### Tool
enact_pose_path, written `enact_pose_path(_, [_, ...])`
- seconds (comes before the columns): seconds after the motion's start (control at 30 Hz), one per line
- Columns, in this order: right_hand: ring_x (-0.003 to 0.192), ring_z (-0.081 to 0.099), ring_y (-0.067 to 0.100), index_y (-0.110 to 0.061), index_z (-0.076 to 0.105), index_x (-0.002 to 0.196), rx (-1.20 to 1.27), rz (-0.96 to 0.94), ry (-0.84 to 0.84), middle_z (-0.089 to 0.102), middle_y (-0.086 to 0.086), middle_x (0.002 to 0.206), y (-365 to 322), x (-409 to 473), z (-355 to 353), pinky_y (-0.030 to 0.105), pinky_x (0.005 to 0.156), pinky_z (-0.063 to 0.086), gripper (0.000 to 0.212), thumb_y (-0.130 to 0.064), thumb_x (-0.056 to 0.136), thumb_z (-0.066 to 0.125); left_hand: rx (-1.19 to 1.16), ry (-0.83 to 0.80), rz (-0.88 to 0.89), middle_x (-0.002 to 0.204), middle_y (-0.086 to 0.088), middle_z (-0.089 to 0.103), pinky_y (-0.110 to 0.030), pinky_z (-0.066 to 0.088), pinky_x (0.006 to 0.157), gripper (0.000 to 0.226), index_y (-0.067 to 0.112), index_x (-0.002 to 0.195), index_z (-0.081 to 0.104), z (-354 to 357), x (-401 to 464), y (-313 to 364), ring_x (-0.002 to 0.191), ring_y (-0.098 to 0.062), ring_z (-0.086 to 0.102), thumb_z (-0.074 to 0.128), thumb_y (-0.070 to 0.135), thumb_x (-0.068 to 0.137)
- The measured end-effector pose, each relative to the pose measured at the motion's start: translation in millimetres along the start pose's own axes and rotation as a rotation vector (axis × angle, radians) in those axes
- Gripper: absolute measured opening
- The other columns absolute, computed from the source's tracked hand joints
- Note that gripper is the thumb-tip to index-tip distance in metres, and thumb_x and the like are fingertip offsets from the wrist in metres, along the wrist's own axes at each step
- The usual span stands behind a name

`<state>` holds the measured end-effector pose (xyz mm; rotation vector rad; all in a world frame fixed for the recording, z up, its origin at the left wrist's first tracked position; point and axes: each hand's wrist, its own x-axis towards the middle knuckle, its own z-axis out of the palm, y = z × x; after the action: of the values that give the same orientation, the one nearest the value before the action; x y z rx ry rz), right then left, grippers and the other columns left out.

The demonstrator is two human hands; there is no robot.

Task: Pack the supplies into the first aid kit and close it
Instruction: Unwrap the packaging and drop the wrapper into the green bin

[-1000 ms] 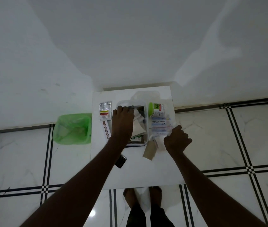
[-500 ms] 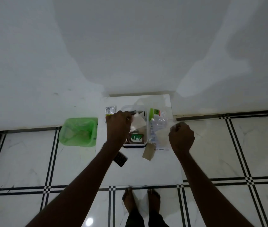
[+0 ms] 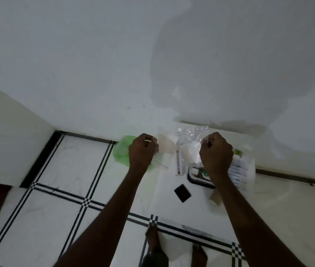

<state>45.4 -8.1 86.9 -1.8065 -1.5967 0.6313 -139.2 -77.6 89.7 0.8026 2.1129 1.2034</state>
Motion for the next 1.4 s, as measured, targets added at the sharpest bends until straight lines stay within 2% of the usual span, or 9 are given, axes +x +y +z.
enact_pose_path(0.13, [0.078,0.065,0.037,-0.015,0.06,0.078,-0.065,-0.09,-0.138,0.071,0.009,0.076,-37.3,-22.3,74.1,0.034,0.063,0.043,0.004,-0.014,0.081,0.062,0.016,0.117,-0.113,0.074,-0.007,0.076,-0.04,0.063,0.066,0.011,0.006,0.088,0.069,-56.0,33.1,-49.3,0.062,-0.023,0.075,0.062,0.013,0.091])
enact_pose_path(0.43, [0.085,0.065,0.045,0.001,0.057,0.1,-0.415,-0.23,-0.382,0.067,0.024,0.09,-75.4,-63.2,293.9,0.044,0.071,0.053,0.018,-0.007,0.084,0.056,0.026,0.203,-0.371,0.075,-0.011,0.076,-0.039,0.064,0.06,0.013,0.004,0.093,0.07,-143.6,159.2,-219.7,0.057,-0.023,0.074,0.06,0.011,0.092])
enact_pose_path(0.63, [0.094,0.065,0.046,0.005,0.057,0.097,-0.444,-0.028,-0.494,0.065,0.028,0.099,-38.3,-69.3,442.3,0.043,0.076,0.053,0.023,0.003,0.074,0.056,-0.073,0.088,-0.544,0.076,-0.009,0.075,-0.043,0.064,0.067,0.008,0.006,0.087,0.068,-121.9,249.3,-353.1,0.067,-0.03,0.076,0.061,0.007,0.083])
enact_pose_path(0.8, [0.098,0.063,0.045,0.009,0.057,0.093,-0.403,0.152,-0.506,0.065,0.03,0.1,11.8,-53.7,529.1,0.041,0.078,0.051,0.018,0.001,0.076,0.058,-0.155,-0.04,-0.658,0.096,-0.013,0.077,-0.048,0.061,0.084,0.035,0.009,0.092,0.072,-66.7,312.8,-460.8,0.09,-0.033,0.075,0.06,0.024,0.063])
enact_pose_path(0.9, [0.101,0.065,0.04,0.008,0.063,0.095,-0.346,0.272,-0.569,0.069,0.026,0.102,43.2,-35.7,577.8,0.038,0.081,0.052,0.024,-0.01,0.081,0.061,-0.346,-0.126,-0.765,0.101,-0.016,0.065,-0.049,0.06,0.085,0.025,-0.002,0.104,0.063,-53.6,328.1,-452.1,0.094,-0.038,0.071,0.063,0.008,0.081])
enact_pose_path(0.97, [0.097,0.068,0.035,0.007,0.066,0.095,-0.292,0.363,-0.667,0.071,0.022,0.099,60.8,-23.4,601.7,0.036,0.082,0.054,0.026,-0.014,0.084,0.058,-0.413,-0.175,-0.813,0.094,-0.016,0.053,-0.04,0.057,0.08,0.006,0.002,0.096,0.055,-45.5,336.1,-456.6,0.086,-0.033,0.063,0.055,-0.003,0.092])
enact_pose_path(1.07, [0.079,0.069,0.031,0.006,0.064,0.1,-0.1,0.549,-0.749,0.068,0.015,0.089,74.4,-18.6,620.1,0.042,0.08,0.06,0.027,-0.014,0.086,0.055,-0.391,-0.235,-0.861,0.084,-0.012,0.045,-0.027,0.05,0.065,0.02,0.01,0.08,0.049,-38.8,340.8,-469.3,0.077,-0.024,0.051,0.053,-0.004,0.092])
enact_pose_path(1.13, [0.067,0.071,0.029,0.002,0.065,0.087,-0.056,0.605,-0.733,0.071,0.011,0.076,76.5,-20.2,623.2,0.048,0.079,0.061,0.022,-0.02,0.082,0.061,-0.394,-0.248,-0.867,0.079,-0.011,0.047,-0.026,0.046,0.062,0.016,0.01,0.08,0.053,-39.1,336.4,-467.1,0.073,-0.022,0.047,0.055,-0.002,0.091])
enact_pose_path(1.4, [0.066,0.071,0.03,-0.012,0.062,0.073,0.138,0.621,-0.664,0.073,0.019,0.083,9.9,-20.4,553.7,0.053,0.075,0.061,0.013,-0.018,0.084,0.059,-0.466,-0.16,-0.71,0.093,-0.016,0.066,-0.043,0.055,0.092,0.01,0.006,0.094,0.068,-61.2,313.2,-379.7,0.085,-0.026,0.063,0.059,0.01,0.093])
